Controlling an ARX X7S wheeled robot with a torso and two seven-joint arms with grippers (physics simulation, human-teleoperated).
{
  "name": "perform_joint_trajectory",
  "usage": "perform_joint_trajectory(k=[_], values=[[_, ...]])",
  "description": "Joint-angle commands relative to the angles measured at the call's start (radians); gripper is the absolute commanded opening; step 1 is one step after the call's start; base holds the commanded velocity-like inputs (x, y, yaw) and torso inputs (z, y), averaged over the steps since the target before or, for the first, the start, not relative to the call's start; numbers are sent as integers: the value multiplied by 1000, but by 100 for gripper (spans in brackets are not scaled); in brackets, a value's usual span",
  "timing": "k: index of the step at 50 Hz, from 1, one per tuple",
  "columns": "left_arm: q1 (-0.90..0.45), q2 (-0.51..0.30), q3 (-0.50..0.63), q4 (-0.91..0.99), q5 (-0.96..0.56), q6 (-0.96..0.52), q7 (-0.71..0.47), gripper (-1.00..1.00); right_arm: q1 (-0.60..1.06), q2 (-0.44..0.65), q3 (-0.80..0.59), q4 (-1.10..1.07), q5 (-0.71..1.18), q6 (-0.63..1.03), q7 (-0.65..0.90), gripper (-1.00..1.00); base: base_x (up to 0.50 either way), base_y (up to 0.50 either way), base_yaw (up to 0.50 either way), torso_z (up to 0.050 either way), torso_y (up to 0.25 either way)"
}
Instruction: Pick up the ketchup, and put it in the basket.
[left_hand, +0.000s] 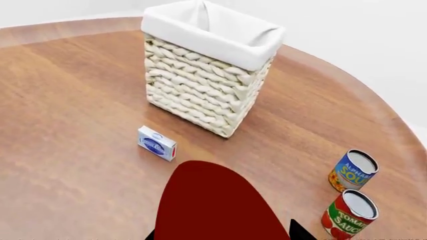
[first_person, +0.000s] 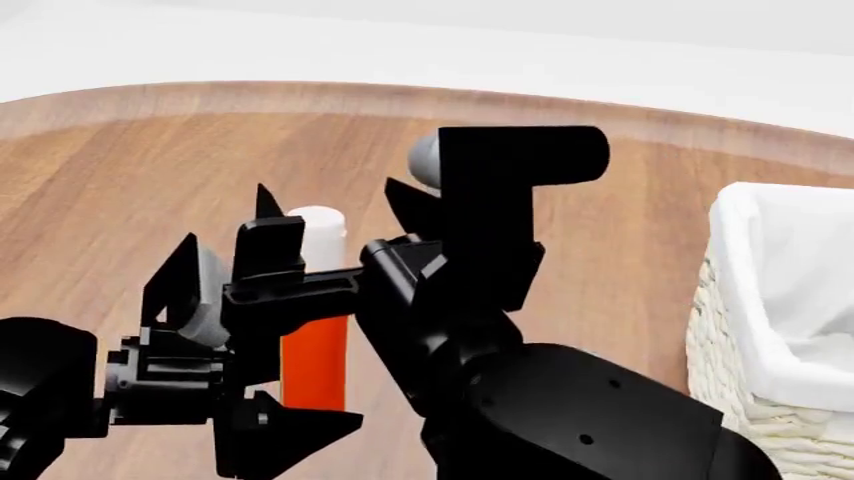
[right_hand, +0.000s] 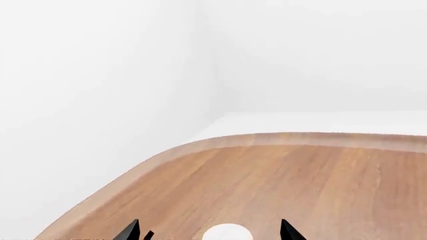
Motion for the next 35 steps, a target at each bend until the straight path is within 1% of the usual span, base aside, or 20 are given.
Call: perform_joint_trajectory(k=[1,3,6,10,35], values=[[-6,21,-27,0,6,3,15,-100,-1,-22,-2,92,-89,-29,-72,100,0,0,-3,0,0],[-6,20,-26,0,6,4,14,-100,-2,-18,-11,94,-100,-29,-75,100,0,0,0,0,0],[-3,19,-21,-3,10,9,14,-100,9,2,-63,91,-164,-16,-81,100,0,0,0,0,0],[-2,20,-21,-3,9,9,13,-100,10,8,-78,98,-185,-18,-89,100,0,0,0,0,0],[18,11,1,26,16,7,-2,-100,-5,-4,-117,160,-221,-51,-135,100,0,0,0,0,0]])
